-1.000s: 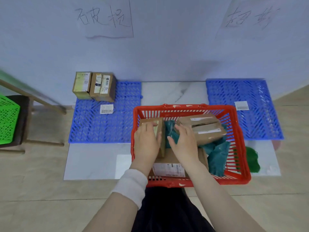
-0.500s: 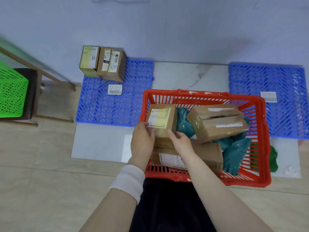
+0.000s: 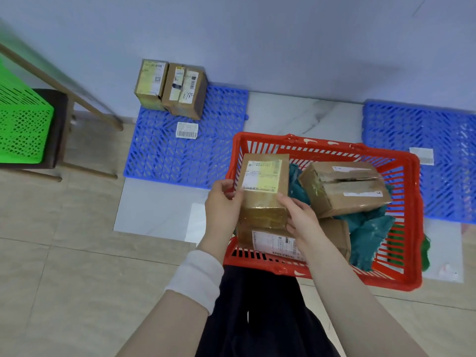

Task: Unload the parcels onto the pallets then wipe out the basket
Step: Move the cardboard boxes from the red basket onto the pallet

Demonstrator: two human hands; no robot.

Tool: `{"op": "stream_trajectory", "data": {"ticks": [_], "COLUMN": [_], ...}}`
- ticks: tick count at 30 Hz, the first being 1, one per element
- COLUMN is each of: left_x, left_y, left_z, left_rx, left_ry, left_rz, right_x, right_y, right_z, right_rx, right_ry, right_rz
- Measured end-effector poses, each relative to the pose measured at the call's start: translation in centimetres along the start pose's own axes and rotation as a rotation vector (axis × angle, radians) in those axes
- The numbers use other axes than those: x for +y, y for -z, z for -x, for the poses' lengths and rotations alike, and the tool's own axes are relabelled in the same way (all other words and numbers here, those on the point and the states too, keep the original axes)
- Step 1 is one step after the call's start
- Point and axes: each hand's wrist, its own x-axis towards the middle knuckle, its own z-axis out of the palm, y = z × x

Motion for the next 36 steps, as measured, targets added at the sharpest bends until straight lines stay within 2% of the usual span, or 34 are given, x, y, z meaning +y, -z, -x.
{"op": "stream_trajectory", "data": {"ticks": [2,5,7,9,15,20,31,36], "left_x": [0.8,2.2,2.9,3.3,3.1,2.8,-2.1,-5.4], "left_y": [1.2,3.3,5.0,7.0,12.0,12.7,4.3,0.6], "left_z": [0.2,-0.1,-1.0,-2.5,-10.2,-16.7,-28.7,-32.8], "left_rx": [-0.047,-0.240,-0.366,-0.406,-0.359,-0.326,-0.236,-0.174], "left_ry": [0.025,0.111,0.157,0.158,0.107,0.091,0.186,0.185], "left_rz": [0.120,0.310,0.415,0.488,0.528,0.480,0.442,0.400], "right_x": [-0.6,-2.2,-3.5,-4.7,-6.7,-8.6,-9.7,-8.1], "right_y": [0.2,-1.3,-3.4,-5.9,-16.0,-22.0,-26.3,-27.8], "right_z": [1.4,3.3,4.1,4.3,1.8,-2.1,-18.4,-24.5], "right_rx": [0.001,0.028,0.032,0.025,0.125,0.204,0.403,0.520], "right_ry": [0.035,0.134,0.203,0.265,0.362,0.389,0.254,0.279], "right_rz": [-0.084,-0.173,-0.186,-0.160,-0.185,-0.164,-0.174,-0.099]}}
